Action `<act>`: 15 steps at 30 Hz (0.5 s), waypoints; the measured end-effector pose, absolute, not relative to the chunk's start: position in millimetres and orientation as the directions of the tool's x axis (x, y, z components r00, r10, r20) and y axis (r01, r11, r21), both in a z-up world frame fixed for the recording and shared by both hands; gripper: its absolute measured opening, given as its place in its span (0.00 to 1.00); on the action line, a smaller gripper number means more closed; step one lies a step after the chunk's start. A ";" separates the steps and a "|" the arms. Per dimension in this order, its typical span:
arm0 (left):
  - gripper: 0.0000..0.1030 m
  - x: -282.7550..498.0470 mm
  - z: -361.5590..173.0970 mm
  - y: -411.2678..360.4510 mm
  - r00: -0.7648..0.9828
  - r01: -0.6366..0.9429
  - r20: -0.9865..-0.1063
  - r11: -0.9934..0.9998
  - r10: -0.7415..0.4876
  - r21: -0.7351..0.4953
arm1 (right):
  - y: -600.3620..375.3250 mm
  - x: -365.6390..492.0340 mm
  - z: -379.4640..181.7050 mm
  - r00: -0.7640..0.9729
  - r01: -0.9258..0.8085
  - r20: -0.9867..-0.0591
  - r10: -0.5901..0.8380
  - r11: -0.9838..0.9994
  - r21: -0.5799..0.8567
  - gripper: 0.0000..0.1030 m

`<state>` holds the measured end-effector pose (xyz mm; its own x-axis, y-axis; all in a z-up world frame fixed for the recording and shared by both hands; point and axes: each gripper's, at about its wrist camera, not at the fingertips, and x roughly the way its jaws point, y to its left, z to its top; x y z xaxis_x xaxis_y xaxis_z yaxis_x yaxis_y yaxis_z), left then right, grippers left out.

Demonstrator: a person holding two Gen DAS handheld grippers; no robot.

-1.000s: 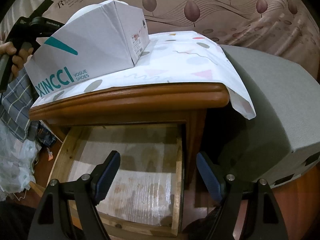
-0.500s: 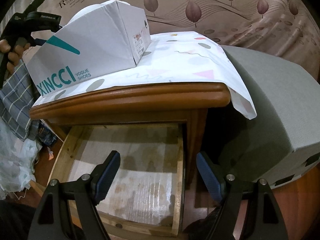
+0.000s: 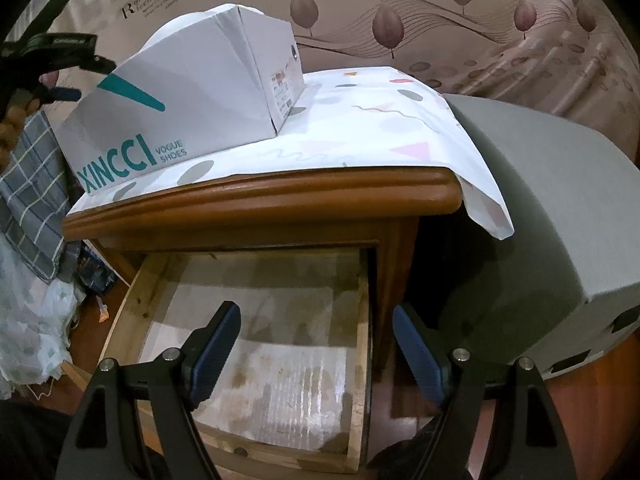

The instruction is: Take underwear out of drawer

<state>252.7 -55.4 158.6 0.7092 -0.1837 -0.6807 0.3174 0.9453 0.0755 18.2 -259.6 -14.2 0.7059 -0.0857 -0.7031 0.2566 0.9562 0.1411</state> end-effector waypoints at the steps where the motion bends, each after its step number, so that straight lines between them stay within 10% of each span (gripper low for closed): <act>1: 0.74 246.5 158.6 -53.0 0.714 0.311 -0.677 0.947 -0.177 0.080 | -259.8 18.2 -14.4 0.705 0.256 -0.704 -0.082 0.956 0.145 0.79; 15: 0.86 136.1 131.1 -3.4 0.745 0.169 -0.660 0.984 -0.096 0.047 | -242.9 18.0 -24.4 0.665 0.198 -0.747 0.004 0.963 0.182 0.83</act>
